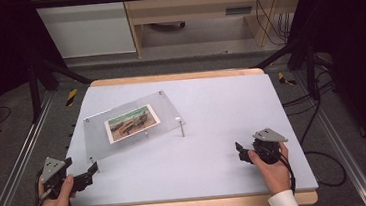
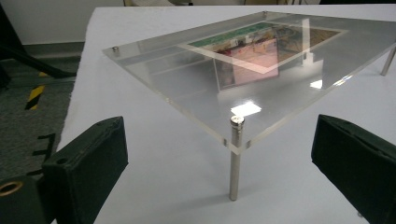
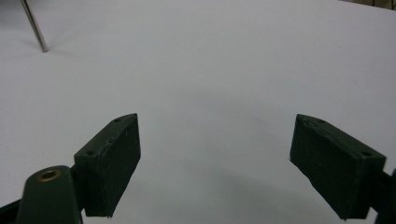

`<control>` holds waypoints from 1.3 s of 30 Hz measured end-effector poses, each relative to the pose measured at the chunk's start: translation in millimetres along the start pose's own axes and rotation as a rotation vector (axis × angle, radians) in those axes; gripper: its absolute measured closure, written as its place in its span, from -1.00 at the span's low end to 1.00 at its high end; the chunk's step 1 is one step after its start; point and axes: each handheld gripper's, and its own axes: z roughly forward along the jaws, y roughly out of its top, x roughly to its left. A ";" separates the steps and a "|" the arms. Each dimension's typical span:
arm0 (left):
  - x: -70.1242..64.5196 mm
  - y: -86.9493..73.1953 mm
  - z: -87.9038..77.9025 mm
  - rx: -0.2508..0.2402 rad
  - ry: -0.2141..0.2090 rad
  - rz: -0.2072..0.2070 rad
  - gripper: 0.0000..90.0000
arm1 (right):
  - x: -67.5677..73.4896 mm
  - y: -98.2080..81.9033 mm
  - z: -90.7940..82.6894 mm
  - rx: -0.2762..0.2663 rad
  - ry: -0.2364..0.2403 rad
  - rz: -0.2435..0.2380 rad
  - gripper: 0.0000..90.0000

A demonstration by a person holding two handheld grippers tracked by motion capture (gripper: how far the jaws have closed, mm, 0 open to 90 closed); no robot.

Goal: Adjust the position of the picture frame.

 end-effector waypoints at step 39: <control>2.9 -9.9 32.8 0.117 -0.060 -0.095 0.50 | -4.2 -4.9 -1.0 -0.029 -0.017 -0.018 -0.48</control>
